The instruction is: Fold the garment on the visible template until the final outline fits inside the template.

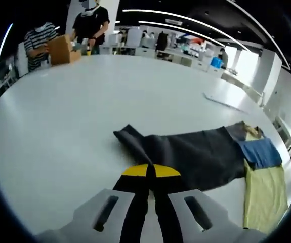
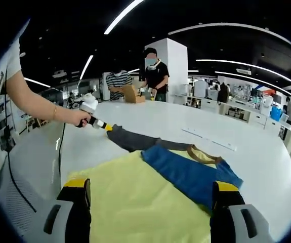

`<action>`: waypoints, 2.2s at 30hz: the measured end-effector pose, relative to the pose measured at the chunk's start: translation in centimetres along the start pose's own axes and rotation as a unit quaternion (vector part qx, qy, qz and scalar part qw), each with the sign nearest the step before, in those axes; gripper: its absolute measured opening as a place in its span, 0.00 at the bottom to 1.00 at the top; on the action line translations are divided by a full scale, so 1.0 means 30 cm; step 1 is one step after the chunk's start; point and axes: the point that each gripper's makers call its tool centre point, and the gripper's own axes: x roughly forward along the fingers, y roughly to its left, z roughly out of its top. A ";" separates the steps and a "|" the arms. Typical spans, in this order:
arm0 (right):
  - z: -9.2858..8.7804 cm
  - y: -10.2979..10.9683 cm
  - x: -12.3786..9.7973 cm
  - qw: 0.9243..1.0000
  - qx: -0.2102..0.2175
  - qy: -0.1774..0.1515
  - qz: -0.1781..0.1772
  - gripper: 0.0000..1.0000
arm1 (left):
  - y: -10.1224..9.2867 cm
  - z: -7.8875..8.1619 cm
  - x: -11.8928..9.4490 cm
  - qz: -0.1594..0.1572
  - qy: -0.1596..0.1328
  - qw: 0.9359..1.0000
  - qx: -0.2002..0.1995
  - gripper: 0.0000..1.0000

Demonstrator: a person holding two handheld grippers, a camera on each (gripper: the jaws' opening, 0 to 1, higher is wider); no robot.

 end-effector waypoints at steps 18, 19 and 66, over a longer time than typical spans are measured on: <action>0.003 -0.005 -0.035 1.000 0.003 -0.005 -0.011 0.99 | -0.193 0.137 -0.020 -0.061 -0.044 0.996 0.043 0.00; 0.002 -0.003 -0.037 1.000 0.003 -0.005 -0.011 0.99 | -0.211 0.145 -0.023 -0.066 -0.047 0.996 0.044 0.00; -0.047 0.016 -0.098 1.000 0.008 0.004 -0.019 0.99 | -0.732 0.265 -0.033 -0.218 -0.079 0.969 0.091 0.00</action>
